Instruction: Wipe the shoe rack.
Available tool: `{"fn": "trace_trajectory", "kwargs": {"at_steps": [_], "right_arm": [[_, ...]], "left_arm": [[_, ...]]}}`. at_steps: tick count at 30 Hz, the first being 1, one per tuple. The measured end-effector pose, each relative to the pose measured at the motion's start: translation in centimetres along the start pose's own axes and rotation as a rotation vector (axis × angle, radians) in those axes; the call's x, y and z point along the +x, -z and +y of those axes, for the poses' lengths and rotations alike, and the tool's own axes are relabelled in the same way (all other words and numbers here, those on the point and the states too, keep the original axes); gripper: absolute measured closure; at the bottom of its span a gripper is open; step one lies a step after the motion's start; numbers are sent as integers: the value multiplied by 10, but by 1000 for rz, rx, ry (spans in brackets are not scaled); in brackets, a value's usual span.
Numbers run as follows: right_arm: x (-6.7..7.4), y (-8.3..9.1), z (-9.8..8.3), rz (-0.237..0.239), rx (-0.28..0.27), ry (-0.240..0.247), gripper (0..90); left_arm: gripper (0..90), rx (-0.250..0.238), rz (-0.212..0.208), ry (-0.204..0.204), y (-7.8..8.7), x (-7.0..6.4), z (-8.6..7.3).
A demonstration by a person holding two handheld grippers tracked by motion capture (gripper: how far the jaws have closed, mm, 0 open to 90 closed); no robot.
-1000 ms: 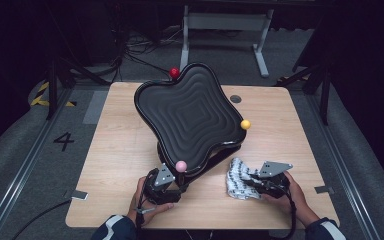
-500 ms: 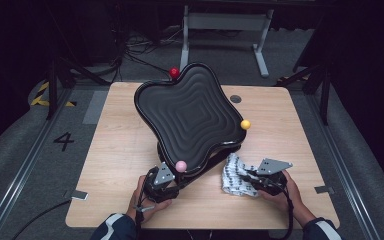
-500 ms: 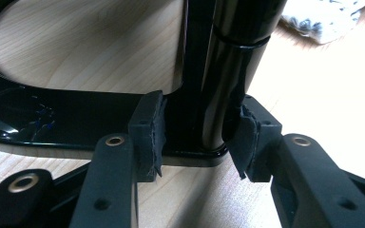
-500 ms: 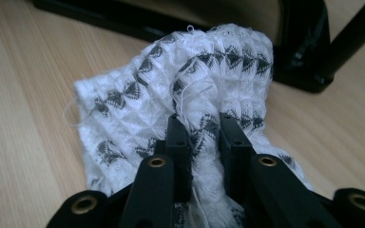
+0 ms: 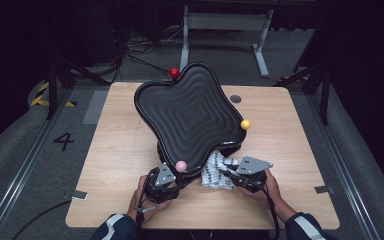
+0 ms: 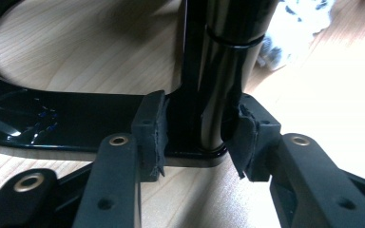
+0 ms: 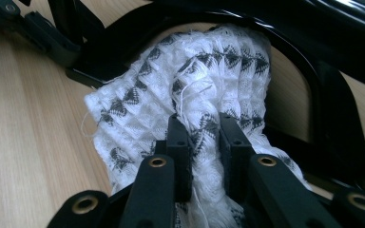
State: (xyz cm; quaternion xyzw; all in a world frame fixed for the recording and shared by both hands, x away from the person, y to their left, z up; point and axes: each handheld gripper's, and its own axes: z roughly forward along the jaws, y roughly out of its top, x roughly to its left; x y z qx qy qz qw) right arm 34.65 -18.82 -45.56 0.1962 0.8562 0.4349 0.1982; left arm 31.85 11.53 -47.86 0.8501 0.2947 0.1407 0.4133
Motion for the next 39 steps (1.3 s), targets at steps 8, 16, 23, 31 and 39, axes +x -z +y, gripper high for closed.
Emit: {"fn": "trace_trajectory", "kwargs": {"at_steps": [8, 16, 23, 31, 39], "right_arm": [[17, -30, 15, 24, -18, 20, 781], [34, -54, 22, 20, -20, 50, 780], [38, -67, 21, -3, -8, 65, 777], [26, -62, 17, -55, 12, 76, 778], [-4, -54, 6, -147, 43, 23, 779]], "left_arm": [[649, 1, -16, -3, 0, -1, 0], [642, 12, -9, -14, 1, -2, 1], [647, 2, -18, -5, 0, 0, 0], [646, 1, -16, 3, 0, 0, 0], [645, 0, -17, -6, 0, 0, 0]]}}
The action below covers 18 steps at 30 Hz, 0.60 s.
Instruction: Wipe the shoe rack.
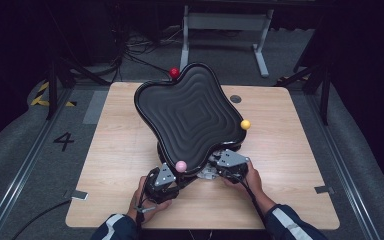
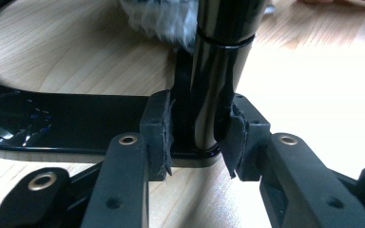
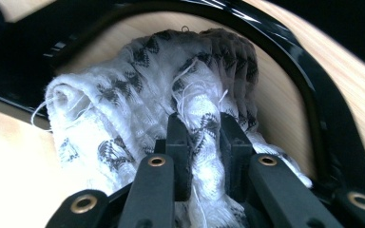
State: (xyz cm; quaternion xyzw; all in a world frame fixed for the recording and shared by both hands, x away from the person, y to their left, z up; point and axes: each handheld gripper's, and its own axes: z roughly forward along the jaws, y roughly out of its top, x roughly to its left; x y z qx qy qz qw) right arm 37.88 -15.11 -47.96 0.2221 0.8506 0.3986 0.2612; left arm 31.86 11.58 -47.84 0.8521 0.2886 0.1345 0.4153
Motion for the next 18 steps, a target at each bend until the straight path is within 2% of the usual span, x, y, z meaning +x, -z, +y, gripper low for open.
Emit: {"fn": "trace_trajectory", "kwargs": {"at_steps": [10, 14, 15, 17, 18], "right_arm": [[-25, 5, -12, -119, 38, -41, 780], [-32, 7, -16, -144, 50, -43, 780], [-36, 8, -18, -167, 58, -43, 780], [-37, 8, -19, -173, 61, -39, 780], [-39, 9, -21, -195, 71, -41, 780]], "left_arm": [[638, 0, 0, 0, 0, 0, 0], [632, 1, 0, 3, 0, 0, 0], [633, 1, 0, 5, 0, 0, 0], [633, 1, 1, 5, 0, 0, 0], [636, 1, 0, 8, 0, 0, 0]]}}
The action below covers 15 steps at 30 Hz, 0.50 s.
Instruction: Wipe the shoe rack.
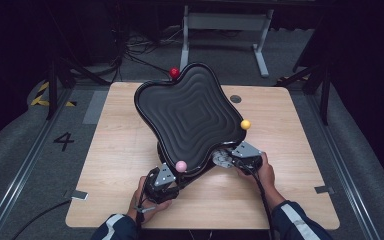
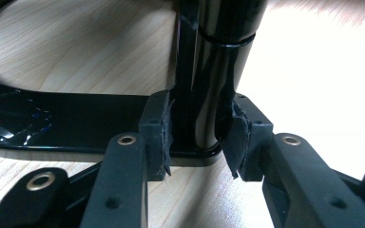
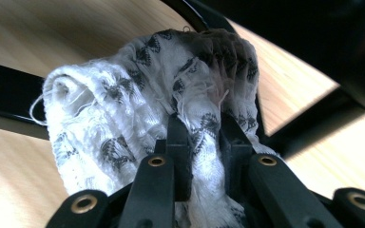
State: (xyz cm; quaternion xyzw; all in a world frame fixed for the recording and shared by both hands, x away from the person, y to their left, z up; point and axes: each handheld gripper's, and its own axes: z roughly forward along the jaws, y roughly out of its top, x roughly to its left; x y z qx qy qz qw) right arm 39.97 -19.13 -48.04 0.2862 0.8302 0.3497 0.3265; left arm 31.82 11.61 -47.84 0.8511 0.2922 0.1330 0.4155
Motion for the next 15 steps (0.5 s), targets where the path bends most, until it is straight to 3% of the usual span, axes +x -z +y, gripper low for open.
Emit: {"fn": "trace_trajectory", "kwargs": {"at_steps": [5, 7, 15], "right_arm": [[-7, 1, -3, -44, 32, 6, 780], [-14, 2, -8, -30, 51, -22, 780], [-15, 2, -8, -15, 44, -30, 780]], "left_arm": [[634, 1, 3, -5, 0, 0, 0], [636, 0, 1, -1, 0, 0, 0], [638, 2, -1, 4, 0, 0, 0]]}}
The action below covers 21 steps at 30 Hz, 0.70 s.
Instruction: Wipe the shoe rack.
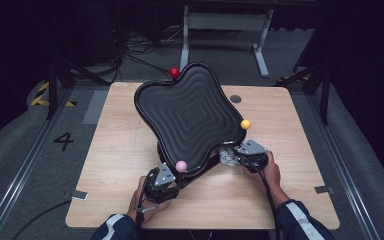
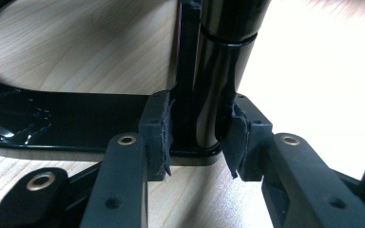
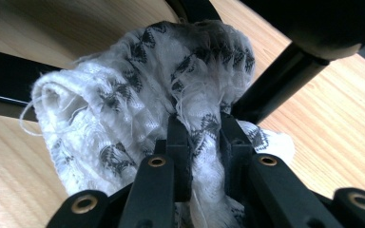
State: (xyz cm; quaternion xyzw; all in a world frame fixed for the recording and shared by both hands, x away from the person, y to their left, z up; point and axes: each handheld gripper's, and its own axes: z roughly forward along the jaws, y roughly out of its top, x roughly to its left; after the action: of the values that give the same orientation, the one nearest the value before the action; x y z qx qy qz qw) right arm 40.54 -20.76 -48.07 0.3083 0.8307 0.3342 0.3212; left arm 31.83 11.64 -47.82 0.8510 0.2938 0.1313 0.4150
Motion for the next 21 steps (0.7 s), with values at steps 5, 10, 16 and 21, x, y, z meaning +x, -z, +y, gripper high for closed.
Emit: {"fn": "trace_trajectory", "kwargs": {"at_steps": [5, 10, 16, 21], "right_arm": [[9, 1, 4, 38, -17, 27, 780], [20, 2, 9, 71, -24, 54, 780], [32, 3, 15, 115, -36, 73, 779], [44, 5, 21, 165, -41, 102, 778]], "left_arm": [[641, -3, -5, 1, 0, 0, 0], [641, -3, -5, -1, 0, 0, 0], [641, -3, -6, 0, 0, 1, 0], [662, -7, -19, -5, -1, 1, 0]]}}
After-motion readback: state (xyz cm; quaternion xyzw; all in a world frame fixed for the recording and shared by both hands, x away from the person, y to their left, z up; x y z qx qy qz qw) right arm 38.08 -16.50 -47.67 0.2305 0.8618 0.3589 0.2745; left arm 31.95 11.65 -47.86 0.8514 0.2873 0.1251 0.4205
